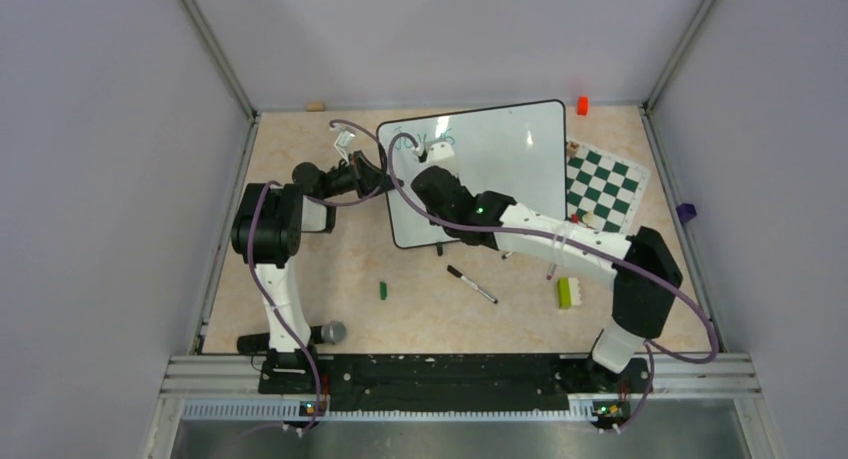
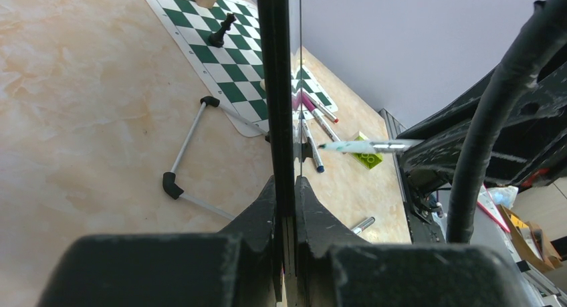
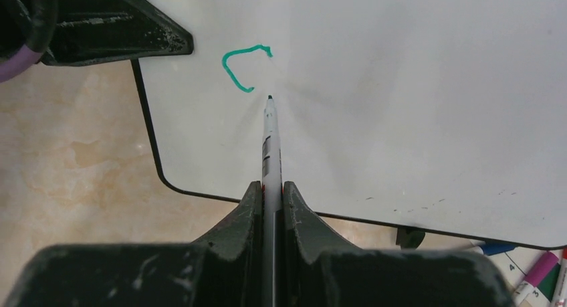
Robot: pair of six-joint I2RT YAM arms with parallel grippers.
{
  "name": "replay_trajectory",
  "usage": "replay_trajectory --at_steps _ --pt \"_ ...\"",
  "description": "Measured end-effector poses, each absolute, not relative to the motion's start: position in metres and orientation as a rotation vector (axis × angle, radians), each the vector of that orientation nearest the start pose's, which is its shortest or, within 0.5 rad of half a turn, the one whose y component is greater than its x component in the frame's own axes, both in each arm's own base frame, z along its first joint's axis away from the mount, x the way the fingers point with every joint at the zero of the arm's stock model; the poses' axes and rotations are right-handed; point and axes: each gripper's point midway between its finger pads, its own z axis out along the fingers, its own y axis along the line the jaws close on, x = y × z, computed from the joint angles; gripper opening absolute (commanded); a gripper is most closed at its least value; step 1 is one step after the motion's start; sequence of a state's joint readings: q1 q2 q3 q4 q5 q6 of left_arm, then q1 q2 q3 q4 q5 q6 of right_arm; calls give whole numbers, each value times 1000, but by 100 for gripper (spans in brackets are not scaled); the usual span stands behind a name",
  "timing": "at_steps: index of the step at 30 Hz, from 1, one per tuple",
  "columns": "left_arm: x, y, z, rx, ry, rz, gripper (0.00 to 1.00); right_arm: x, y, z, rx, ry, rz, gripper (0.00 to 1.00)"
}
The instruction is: Write a sentence on the whiteboard
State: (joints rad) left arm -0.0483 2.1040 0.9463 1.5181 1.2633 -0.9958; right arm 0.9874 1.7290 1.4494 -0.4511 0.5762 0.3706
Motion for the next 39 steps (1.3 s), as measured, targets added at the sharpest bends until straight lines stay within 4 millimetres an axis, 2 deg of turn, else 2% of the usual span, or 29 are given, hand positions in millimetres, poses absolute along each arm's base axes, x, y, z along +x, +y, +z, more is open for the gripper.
replay_trajectory --at_steps 4,7,9,20,31,39 --pt "394 -197 152 561 1588 -1569 0 316 324 204 -330 2070 180 0" --pt "394 -197 152 562 1588 -1568 0 320 322 224 -284 2022 227 0" --pt "394 -197 153 562 1588 -1568 0 324 322 228 -268 2009 234 0" --pt "394 -197 153 562 1588 -1568 0 330 326 195 -305 2069 167 0" --pt "394 -198 152 562 1588 -1569 0 336 331 197 -298 2067 152 0" --pt "394 -198 153 562 1588 -1569 0 338 331 185 -311 2088 113 0"
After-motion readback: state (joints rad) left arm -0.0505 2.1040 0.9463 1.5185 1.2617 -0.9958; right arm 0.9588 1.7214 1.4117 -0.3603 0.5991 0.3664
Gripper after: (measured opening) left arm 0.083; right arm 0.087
